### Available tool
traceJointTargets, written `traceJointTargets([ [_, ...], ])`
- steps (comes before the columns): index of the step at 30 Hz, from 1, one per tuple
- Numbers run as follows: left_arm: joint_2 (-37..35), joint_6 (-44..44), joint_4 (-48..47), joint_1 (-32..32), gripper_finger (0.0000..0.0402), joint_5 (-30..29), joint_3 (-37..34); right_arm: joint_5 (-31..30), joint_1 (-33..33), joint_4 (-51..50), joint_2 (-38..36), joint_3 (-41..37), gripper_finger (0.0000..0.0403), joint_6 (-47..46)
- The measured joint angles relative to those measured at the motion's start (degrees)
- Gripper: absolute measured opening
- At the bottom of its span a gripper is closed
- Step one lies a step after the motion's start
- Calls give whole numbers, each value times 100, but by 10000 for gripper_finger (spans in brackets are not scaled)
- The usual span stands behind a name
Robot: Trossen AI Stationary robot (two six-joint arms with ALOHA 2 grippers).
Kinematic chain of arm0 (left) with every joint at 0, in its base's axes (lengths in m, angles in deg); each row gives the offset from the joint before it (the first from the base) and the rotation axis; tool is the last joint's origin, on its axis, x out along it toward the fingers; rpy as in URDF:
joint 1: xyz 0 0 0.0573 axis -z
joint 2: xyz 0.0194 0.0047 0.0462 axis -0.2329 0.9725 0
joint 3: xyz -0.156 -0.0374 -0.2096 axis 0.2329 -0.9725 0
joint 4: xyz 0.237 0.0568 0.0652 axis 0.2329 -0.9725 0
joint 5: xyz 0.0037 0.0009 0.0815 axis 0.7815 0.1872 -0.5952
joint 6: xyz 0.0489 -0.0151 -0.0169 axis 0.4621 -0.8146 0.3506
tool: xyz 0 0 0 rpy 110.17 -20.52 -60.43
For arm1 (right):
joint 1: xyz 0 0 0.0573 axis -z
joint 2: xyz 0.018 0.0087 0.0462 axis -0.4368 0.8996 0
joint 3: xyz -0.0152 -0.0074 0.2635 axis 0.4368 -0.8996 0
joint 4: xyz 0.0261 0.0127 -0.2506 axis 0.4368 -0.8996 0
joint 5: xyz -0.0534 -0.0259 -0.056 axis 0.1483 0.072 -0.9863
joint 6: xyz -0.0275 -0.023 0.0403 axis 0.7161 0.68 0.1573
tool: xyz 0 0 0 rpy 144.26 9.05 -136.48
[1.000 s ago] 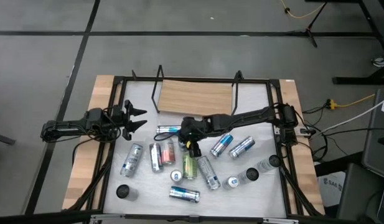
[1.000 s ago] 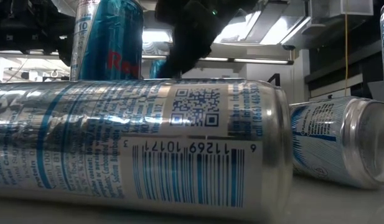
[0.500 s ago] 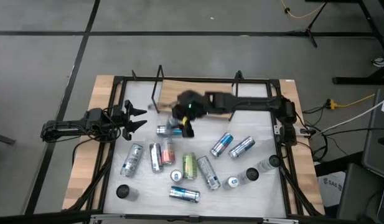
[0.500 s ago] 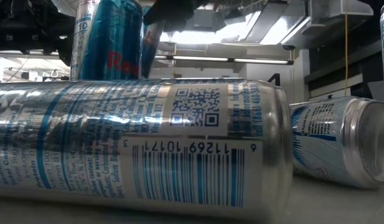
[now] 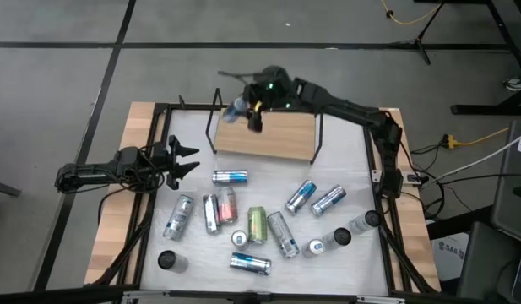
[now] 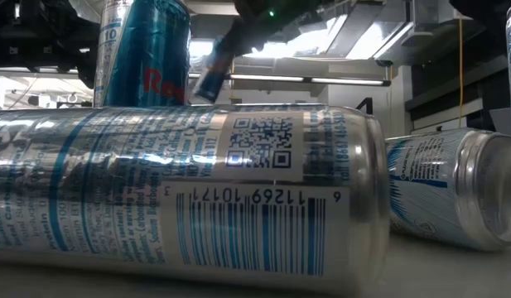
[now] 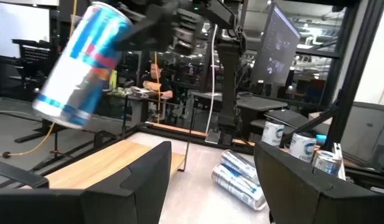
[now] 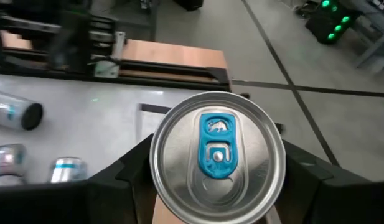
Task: Place canned beverage on shelf
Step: Put the blue soda can on the shelf
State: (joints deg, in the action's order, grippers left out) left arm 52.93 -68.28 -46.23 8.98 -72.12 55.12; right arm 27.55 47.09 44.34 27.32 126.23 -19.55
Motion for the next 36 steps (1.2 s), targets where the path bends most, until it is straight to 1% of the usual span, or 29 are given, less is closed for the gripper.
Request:
traceJointTargets([
  [6,0,0,0,2,224,-19,0,495,535,437,205,0,227,32],
  [10,2,1,-1,1,224,-86,0,641,766,389,455,4,227,30],
  [17,2,7,-3,2,224,-216,0,619,1023,-52,750,2,227,31],
  [22,2,11,-7,2,224,-225,0,535,1156,-666,891,-2,227,32],
  [25,2,15,-26,1,224,-244,0,520,1198,-752,908,0,227,51],
  [29,2,15,-42,2,224,-245,0,249,1189,-891,1025,2,227,78],
  [36,2,15,-63,2,224,-245,0,227,1183,-1048,1140,20,227,91],
])
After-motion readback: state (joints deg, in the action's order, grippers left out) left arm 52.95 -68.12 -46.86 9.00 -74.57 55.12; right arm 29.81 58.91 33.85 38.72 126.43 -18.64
